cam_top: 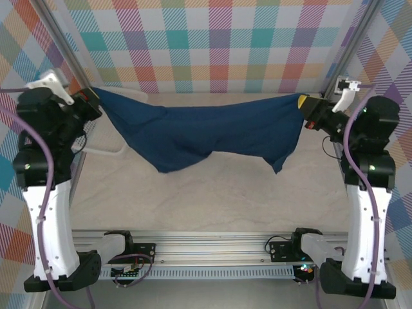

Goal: Fold the inside-out t-shirt

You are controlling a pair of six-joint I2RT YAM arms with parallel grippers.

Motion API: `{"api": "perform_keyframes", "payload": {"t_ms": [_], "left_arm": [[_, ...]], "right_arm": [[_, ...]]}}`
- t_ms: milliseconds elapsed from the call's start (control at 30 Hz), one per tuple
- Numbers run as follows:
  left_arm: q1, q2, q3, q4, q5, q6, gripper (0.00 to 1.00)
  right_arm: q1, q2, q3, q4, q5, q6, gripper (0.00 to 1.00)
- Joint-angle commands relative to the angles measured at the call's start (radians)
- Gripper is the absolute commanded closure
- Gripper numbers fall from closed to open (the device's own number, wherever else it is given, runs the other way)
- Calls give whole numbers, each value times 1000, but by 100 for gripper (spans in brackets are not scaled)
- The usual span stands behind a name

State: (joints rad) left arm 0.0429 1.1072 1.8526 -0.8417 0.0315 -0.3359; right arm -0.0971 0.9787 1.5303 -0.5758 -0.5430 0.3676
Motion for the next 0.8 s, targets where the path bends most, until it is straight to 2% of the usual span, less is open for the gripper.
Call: {"api": "perform_keyframes", "payload": {"t_ms": [0, 167, 333, 467, 533, 667, 767], "left_arm": [[23, -6, 150, -107, -101, 64, 100], [23, 40, 299, -180, -198, 146, 100], [23, 168, 318, -159, -236, 161, 100], [23, 301, 371, -96, -241, 151, 100], [23, 391, 435, -76, -217, 136, 100], [23, 579, 628, -31, -167, 116, 100], [27, 701, 832, -8, -142, 110, 100]], "right_arm": [[-4, -66, 97, -95, 22, -56, 100], [-4, -86, 192, -207, 138, -122, 100], [-3, 2, 175, -185, 211, -121, 100], [-3, 111, 135, -50, 261, -95, 100], [-4, 182, 134, 46, 226, -69, 100], [-1, 338, 195, 249, 197, 3, 100], [1, 438, 307, 307, 192, 34, 100]]}}
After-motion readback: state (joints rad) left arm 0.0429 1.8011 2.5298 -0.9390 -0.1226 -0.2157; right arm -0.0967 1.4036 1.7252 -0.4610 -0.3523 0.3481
